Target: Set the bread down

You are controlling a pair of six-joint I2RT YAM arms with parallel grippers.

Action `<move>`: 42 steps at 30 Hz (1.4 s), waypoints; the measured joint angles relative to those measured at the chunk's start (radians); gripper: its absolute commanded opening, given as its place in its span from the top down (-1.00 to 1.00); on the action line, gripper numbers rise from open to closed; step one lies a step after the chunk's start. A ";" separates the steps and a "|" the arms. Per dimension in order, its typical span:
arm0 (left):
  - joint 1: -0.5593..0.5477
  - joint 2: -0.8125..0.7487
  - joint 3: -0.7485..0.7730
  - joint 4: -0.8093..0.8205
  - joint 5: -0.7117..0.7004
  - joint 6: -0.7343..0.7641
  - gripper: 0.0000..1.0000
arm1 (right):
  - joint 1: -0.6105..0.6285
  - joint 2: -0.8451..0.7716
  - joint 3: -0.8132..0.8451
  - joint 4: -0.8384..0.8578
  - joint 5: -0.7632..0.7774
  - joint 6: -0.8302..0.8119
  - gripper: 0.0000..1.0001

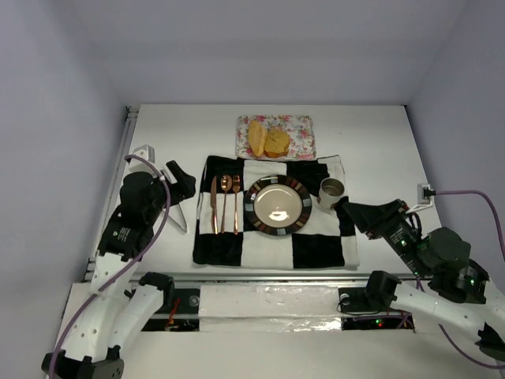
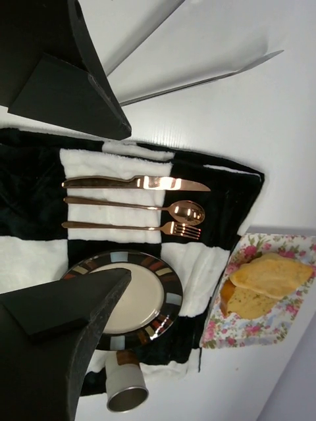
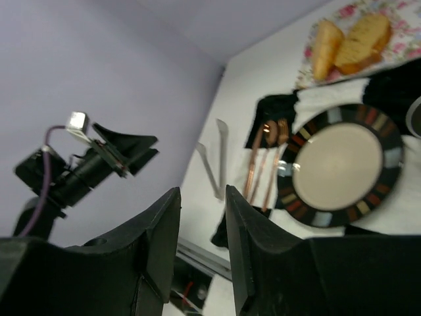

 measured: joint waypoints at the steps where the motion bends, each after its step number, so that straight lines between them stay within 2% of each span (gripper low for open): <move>1: 0.000 0.014 0.000 0.000 0.000 0.003 -0.55 | 0.000 -0.010 -0.010 -0.024 0.004 0.006 0.22; 2: 0.000 0.028 0.000 0.000 -0.001 0.006 -0.53 | 0.000 -0.016 -0.019 -0.048 0.011 0.007 0.25; 4: 0.000 0.061 0.000 0.001 -0.006 0.011 -0.50 | 0.000 -0.023 -0.026 -0.088 0.021 0.012 0.49; 5: 0.000 0.080 0.000 0.002 -0.012 0.014 -0.46 | 0.000 -0.024 -0.026 -0.099 0.023 0.013 0.66; 6: 0.000 0.101 0.000 0.007 -0.020 0.019 -0.41 | 0.000 -0.027 -0.026 -0.105 0.025 0.014 1.00; 7: 0.000 0.116 0.000 0.012 -0.028 0.022 -0.28 | 0.000 -0.029 -0.026 -0.111 0.027 0.014 1.00; 8: 0.000 0.141 0.000 0.022 -0.043 0.029 -0.14 | 0.000 -0.031 -0.027 -0.113 0.028 0.014 1.00; 9: 0.000 0.169 0.000 0.030 -0.059 0.035 0.09 | 0.000 -0.031 -0.027 -0.115 0.029 0.014 1.00; 10: 0.000 0.195 -0.002 0.039 -0.076 0.041 0.40 | 0.000 -0.032 -0.026 -0.116 0.029 0.014 1.00; 11: 0.000 0.216 -0.005 0.051 -0.092 0.048 0.88 | 0.000 -0.032 -0.026 -0.116 0.029 0.013 1.00; 12: 0.000 0.233 -0.011 0.064 -0.108 0.050 1.00 | 0.000 -0.032 -0.027 -0.117 0.028 0.013 1.00; 15: 0.000 0.300 -0.020 0.095 -0.171 0.076 1.00 | 0.000 -0.032 -0.034 -0.116 0.028 0.013 1.00; 16: 0.001 0.330 -0.020 0.108 -0.190 0.082 0.92 | 0.000 -0.033 -0.039 -0.116 0.026 0.013 1.00; 17: 0.003 0.363 -0.020 0.122 -0.208 0.089 0.48 | 0.000 -0.033 -0.045 -0.118 0.024 0.013 0.99; 18: 0.006 0.394 -0.020 0.133 -0.219 0.103 0.31 | 0.000 -0.033 -0.051 -0.118 0.022 0.013 0.97; 20: 0.006 0.465 -0.020 0.158 -0.241 0.111 0.14 | 0.000 -0.034 -0.063 -0.119 0.016 0.013 0.89; 24: 0.012 0.592 -0.017 0.194 -0.266 0.126 0.12 | 0.000 -0.034 -0.090 -0.115 0.005 0.014 0.73; 27: 0.013 0.695 0.017 0.205 -0.289 0.142 0.12 | 0.000 -0.027 -0.106 -0.114 -0.006 0.016 0.54; 34: 0.037 0.902 0.101 0.253 -0.359 0.163 0.20 | 0.000 0.030 -0.110 -0.100 -0.038 0.016 0.53; 39: 0.079 0.936 0.102 0.262 -0.374 0.163 0.20 | 0.000 0.037 -0.134 -0.084 -0.051 0.018 0.53; 42: 0.103 0.969 0.115 0.271 -0.374 0.166 0.29 | 0.000 0.041 -0.141 -0.080 -0.056 0.021 0.53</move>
